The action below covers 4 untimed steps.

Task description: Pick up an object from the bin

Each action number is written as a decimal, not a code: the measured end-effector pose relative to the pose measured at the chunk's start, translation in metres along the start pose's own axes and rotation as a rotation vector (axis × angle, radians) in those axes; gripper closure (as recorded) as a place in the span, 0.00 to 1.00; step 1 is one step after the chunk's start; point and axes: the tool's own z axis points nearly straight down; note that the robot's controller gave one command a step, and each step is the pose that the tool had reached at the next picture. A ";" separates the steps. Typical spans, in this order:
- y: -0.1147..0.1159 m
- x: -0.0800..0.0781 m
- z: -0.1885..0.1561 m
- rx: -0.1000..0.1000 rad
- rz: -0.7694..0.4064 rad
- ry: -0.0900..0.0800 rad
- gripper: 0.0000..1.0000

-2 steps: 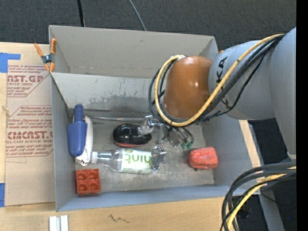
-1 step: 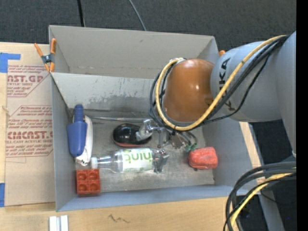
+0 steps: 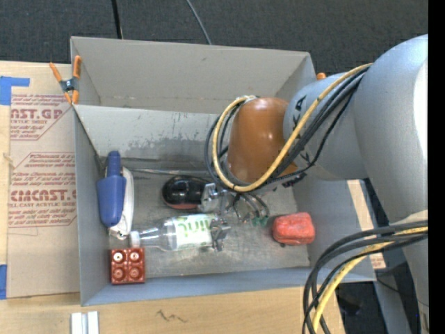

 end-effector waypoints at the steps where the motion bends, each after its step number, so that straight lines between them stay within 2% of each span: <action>1: 0.003 0.001 0.007 -0.004 0.001 -0.005 0.00; 2: 0.003 0.000 0.017 -0.003 0.002 -0.034 1.00; 3: 0.003 0.000 0.017 -0.003 0.002 -0.034 1.00; 4: 0.004 0.002 -0.005 -0.003 -0.002 -0.017 0.00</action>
Offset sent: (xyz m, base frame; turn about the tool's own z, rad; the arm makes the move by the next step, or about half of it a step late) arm 0.0000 0.0000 0.0000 0.0000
